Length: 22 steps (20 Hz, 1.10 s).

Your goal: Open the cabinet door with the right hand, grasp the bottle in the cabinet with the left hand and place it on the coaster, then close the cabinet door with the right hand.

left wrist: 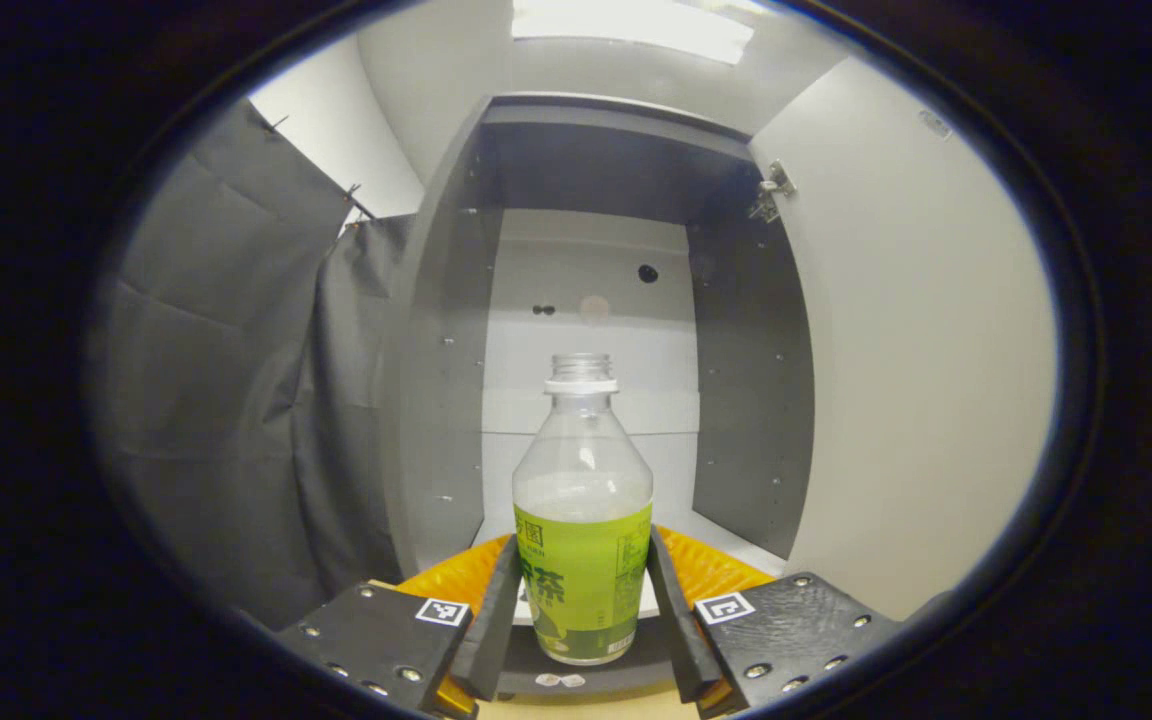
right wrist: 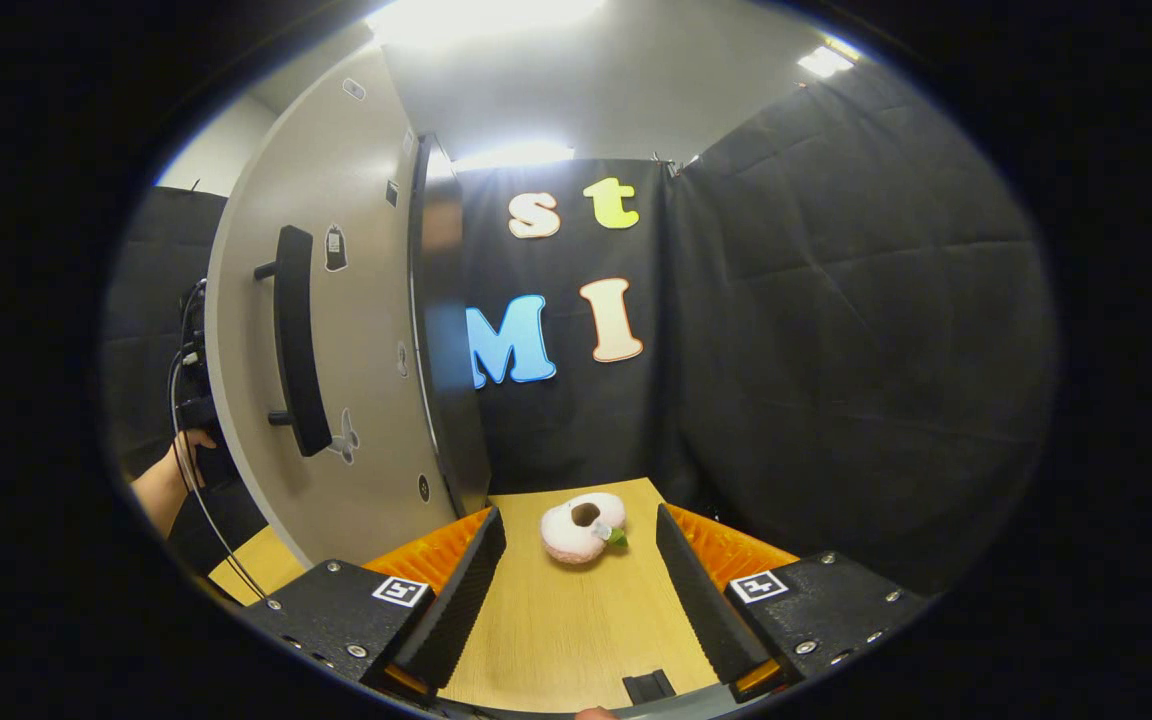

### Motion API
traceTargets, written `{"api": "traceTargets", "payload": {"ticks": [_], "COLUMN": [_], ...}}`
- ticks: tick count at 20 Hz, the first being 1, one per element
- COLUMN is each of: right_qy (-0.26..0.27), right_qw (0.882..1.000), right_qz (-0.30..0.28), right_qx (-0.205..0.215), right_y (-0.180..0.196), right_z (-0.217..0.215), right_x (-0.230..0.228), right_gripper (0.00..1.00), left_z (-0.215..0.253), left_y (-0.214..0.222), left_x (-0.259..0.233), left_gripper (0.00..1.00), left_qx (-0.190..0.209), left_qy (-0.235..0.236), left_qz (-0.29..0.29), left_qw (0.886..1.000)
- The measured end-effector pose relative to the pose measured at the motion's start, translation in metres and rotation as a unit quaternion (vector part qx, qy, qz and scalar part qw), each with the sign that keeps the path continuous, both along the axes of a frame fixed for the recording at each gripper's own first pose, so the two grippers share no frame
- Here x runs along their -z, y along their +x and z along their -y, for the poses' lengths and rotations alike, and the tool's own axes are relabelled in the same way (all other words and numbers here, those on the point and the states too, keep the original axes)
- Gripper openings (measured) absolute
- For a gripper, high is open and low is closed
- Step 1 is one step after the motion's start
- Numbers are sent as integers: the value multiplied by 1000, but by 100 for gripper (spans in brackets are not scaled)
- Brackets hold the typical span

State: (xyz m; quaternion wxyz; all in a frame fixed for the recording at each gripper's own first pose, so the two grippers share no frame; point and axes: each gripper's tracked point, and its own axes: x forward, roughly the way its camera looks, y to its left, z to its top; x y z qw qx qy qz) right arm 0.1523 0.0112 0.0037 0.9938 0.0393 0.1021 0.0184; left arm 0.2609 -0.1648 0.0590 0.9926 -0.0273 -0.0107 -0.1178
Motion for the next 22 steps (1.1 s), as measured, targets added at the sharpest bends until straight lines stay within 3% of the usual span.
{"api": "traceTargets", "payload": {"ticks": [1,4,5,13,15,18,20,21,22], "right_qy": [2,5,6,0,2,7,7,7,9], "right_qw": [1000,1000,1000,999,999,999,999,999,999], "right_qz": [-1,0,0,-1,-3,-1,-2,-3,-4], "right_qx": [-6,-21,-26,-50,-50,-48,-49,-49,-47], "right_y": [1,0,0,0,1,3,4,6,7], "right_z": [-1,0,-1,0,1,2,3,4,5], "right_x": [1,2,3,9,9,8,8,8,7], "right_gripper": [94,94,94,94,94,94,94,94,94], "left_z": [-6,-20,-25,-51,-58,-67,-72,-74,-77], "left_y": [-10,-39,-50,-120,-134,-156,-170,-177,-181], "left_x": [1,12,17,59,68,87,103,113,120], "left_gripper": [71,62,67,66,62,67,63,72,63], "left_qx": [-6,-18,-22,-52,-55,-56,-58,-59,-61], "left_qy": [3,3,3,9,1,-2,-1,-2,-2], "left_qz": [0,-3,-3,2,1,1,2,-1,-4], "left_qw": [1000,1000,1000,999,999,998,998,998,998]}}
